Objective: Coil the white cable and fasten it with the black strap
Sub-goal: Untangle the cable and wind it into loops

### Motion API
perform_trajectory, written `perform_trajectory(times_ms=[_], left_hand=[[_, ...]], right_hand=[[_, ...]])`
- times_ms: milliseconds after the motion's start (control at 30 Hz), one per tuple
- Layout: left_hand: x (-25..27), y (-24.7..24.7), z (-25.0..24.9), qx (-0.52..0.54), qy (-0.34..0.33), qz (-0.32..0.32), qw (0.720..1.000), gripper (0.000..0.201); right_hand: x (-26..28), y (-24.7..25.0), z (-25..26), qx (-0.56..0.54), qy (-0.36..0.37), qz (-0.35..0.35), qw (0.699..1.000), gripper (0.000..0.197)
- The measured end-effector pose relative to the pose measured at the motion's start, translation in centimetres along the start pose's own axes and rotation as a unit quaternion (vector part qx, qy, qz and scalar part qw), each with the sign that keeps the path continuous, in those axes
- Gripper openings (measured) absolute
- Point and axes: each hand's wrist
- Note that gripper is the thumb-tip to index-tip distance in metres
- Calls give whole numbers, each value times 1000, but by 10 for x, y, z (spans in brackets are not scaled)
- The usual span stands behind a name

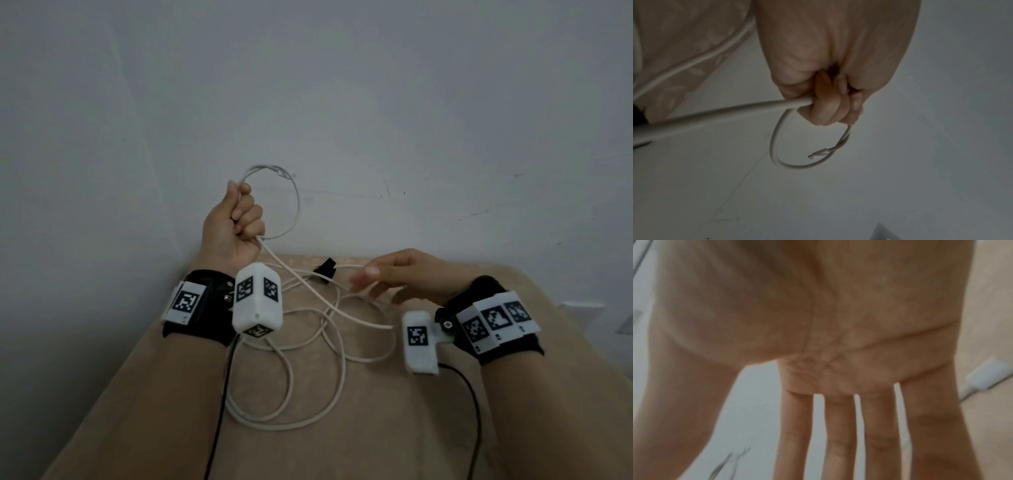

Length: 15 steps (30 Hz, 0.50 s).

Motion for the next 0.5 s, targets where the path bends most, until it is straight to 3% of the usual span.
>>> perform_trajectory(times_ms=[167, 300, 500], left_hand=[[0, -12, 13, -19, 13, 7, 1000, 33], [1, -13, 14, -16, 16, 10, 1000, 34], [1, -8, 5, -15, 6, 4, 1000, 34]], right_hand=[[-20, -28, 5, -19, 27, 70, 997, 31], [-18, -27, 2, -43, 2, 128, 991, 16], [-13, -17, 1, -97, -7, 40, 994, 16]])
Point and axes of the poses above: each hand's wrist, its own x-axis away from the middle knuckle, its own y-axis out of the back of the hand, z = x × y, and after that the axes turned 3 degrees about x, right-handed
